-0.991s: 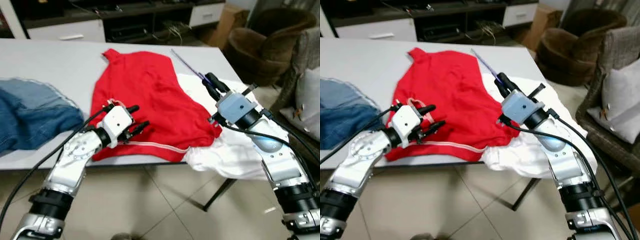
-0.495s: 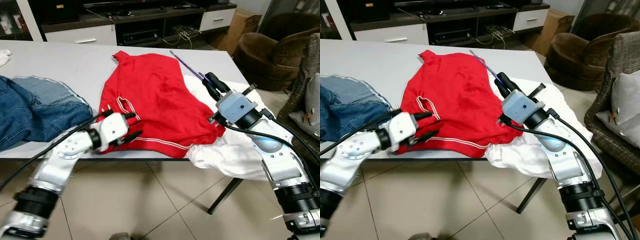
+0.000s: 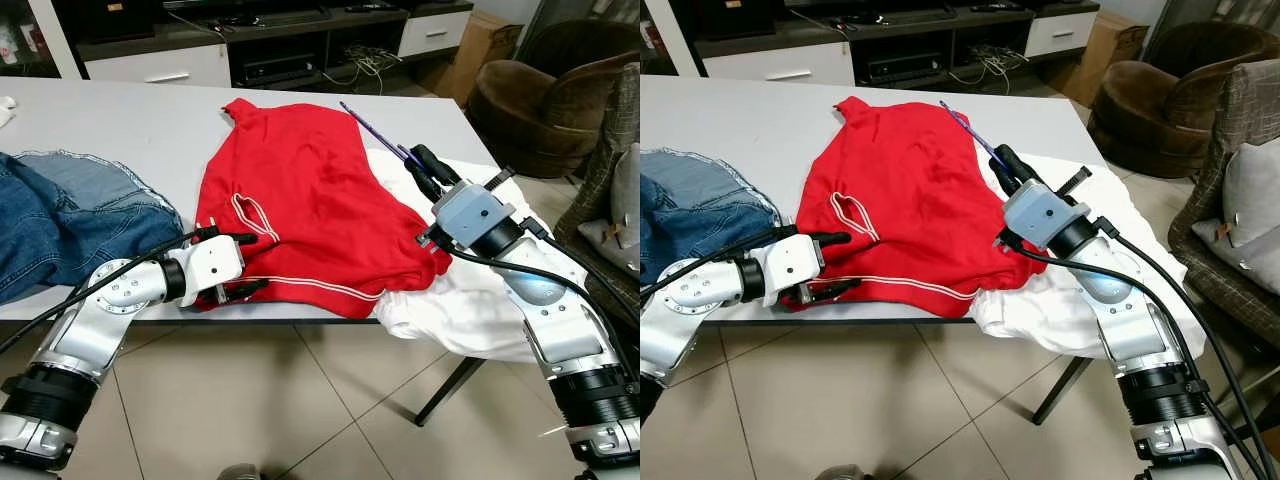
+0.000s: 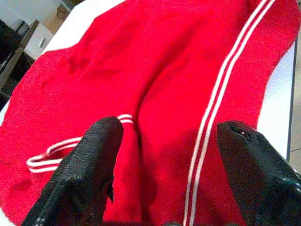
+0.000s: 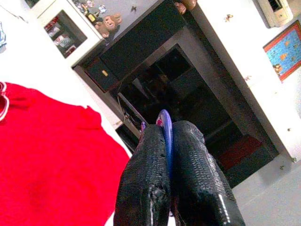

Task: Hang hanger

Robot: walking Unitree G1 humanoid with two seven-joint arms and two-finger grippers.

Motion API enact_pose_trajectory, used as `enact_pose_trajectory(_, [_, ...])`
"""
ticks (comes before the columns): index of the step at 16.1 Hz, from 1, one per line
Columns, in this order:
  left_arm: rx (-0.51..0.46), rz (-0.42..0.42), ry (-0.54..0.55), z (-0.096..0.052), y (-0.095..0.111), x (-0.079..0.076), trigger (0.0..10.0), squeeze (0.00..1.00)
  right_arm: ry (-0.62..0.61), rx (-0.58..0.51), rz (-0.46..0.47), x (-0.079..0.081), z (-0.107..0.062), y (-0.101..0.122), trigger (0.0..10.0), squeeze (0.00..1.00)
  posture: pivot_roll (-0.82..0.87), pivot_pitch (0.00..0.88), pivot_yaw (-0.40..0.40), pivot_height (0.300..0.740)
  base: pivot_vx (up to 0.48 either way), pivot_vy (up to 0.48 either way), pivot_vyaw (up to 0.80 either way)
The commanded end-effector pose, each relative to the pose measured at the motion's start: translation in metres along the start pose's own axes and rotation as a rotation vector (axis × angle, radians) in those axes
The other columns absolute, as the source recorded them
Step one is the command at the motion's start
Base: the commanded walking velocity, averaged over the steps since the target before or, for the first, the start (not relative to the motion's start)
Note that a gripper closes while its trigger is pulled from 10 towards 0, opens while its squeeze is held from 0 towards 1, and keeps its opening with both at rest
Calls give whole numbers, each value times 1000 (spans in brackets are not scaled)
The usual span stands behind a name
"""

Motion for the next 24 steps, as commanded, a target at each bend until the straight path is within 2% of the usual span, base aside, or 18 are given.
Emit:
enact_pose_trajectory(1, [19,32,6,-1,1,4,10000,1000,-14,-16,1,-5,3,5,10000,0,144,0,-50,740,0,0,0])
enact_pose_trajectory(2, [46,40,-3,-2,-3,3,10000,0,-12,-20,5,-4,4,6,10000,0,144,0,-50,740,0,0,0])
enact_pose_trajectory(7, [76,4,-32,-5,-10,-1,10000,0,-12,-26,16,-1,6,8,10000,0,145,0,-50,740,0,0,0])
enact_pose_trajectory(10, [101,-32,-45,-2,-20,-7,10000,0,-16,-28,26,2,8,10,10000,0,143,1,-48,740,0,0,0])
enact_pose_trajectory(13, [17,-136,-25,5,-15,-12,10000,0,-21,-33,40,6,12,12,10000,0,142,3,-44,740,0,0,0])
enact_pose_trajectory(15, [2,-149,-10,6,-14,-12,10000,0,-24,-34,44,7,13,13,10000,0,142,3,-44,740,0,0,0])
enact_pose_trajectory(19, [-72,-131,71,0,-2,4,10000,0,-31,-32,44,5,15,12,10000,0,148,2,-47,740,0,0,0])
enact_pose_trajectory(21, [-129,-173,106,-2,3,7,10000,0,-33,-33,46,6,16,13,10000,0,148,2,-47,740,0,0,0])
enact_pose_trajectory(24, [-159,-222,119,-1,0,-2,10000,0,-33,-33,54,8,15,13,10000,0,150,2,-51,740,0,0,0])
Point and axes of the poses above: a point about 5 cm out from each wrist's last joint towards the gripper, its own z axis pointing out of the wrist towards the gripper, its own y axis along the axis of the wrist's last joint, x = y × z, the point moved 5 cm from there along z, pointing out of the wrist towards the gripper, and after that the axes turned 13 degrees about -z, right-handed, at the moved point
